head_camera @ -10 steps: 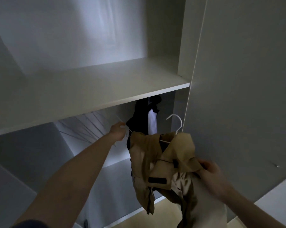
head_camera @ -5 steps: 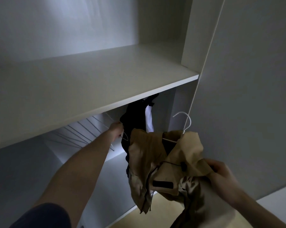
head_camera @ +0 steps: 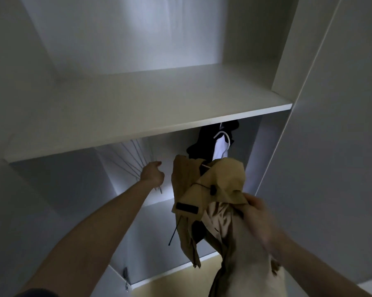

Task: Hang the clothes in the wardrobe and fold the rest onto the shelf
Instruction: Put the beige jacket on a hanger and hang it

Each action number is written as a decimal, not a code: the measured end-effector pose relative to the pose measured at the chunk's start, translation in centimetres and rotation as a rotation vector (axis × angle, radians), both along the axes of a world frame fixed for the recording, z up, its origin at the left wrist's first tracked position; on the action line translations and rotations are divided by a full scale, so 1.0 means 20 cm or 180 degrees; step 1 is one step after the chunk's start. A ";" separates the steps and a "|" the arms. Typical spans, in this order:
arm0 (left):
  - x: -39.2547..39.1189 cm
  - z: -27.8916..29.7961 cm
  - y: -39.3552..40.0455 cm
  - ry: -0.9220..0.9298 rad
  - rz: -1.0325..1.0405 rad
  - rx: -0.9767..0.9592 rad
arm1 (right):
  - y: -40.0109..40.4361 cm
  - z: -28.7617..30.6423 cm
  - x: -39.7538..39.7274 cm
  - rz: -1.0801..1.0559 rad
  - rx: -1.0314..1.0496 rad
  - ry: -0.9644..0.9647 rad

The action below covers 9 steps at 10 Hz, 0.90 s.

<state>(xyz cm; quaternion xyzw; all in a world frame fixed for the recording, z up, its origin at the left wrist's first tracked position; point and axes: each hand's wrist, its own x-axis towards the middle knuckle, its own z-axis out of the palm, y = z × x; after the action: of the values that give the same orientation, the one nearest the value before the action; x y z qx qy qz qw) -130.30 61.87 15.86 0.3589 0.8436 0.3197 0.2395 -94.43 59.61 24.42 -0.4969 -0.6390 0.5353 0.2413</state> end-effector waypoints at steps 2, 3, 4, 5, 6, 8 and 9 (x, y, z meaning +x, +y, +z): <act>-0.08 0.08 -0.14 -0.0058 -0.0033 0.0015 | 0.01 -0.07 -0.25 -0.0044 0.0057 0.0221; -0.09 0.12 -0.17 -0.0065 -0.0069 -0.0035 | 0.02 -0.07 -0.34 -0.0112 0.0035 0.0252; -0.10 0.12 -0.17 -0.0077 -0.0153 -0.0060 | 0.04 -0.09 -0.40 -0.0383 -0.0162 0.0216; -0.14 0.10 -0.14 -0.0268 -0.0159 -0.0007 | 0.09 -0.13 -0.45 -0.0648 -0.0334 0.0148; -0.13 0.11 -0.13 -0.0401 -0.0134 0.0013 | 0.10 -0.15 -0.48 -0.0892 -0.0429 0.0085; -0.17 0.08 -0.06 -0.0560 -0.0218 0.0008 | 0.07 -0.21 -0.47 -0.0852 -0.0277 -0.0344; -0.20 0.04 -0.03 -0.0560 -0.0262 0.0043 | -0.03 -0.24 -0.44 -0.0895 -0.0086 -0.0324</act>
<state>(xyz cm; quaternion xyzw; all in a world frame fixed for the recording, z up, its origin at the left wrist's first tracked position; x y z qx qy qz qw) -134.31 61.22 16.63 0.3653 0.8017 0.3456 0.3232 -103.21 59.09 19.67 -0.6112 -0.5672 0.4789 0.2744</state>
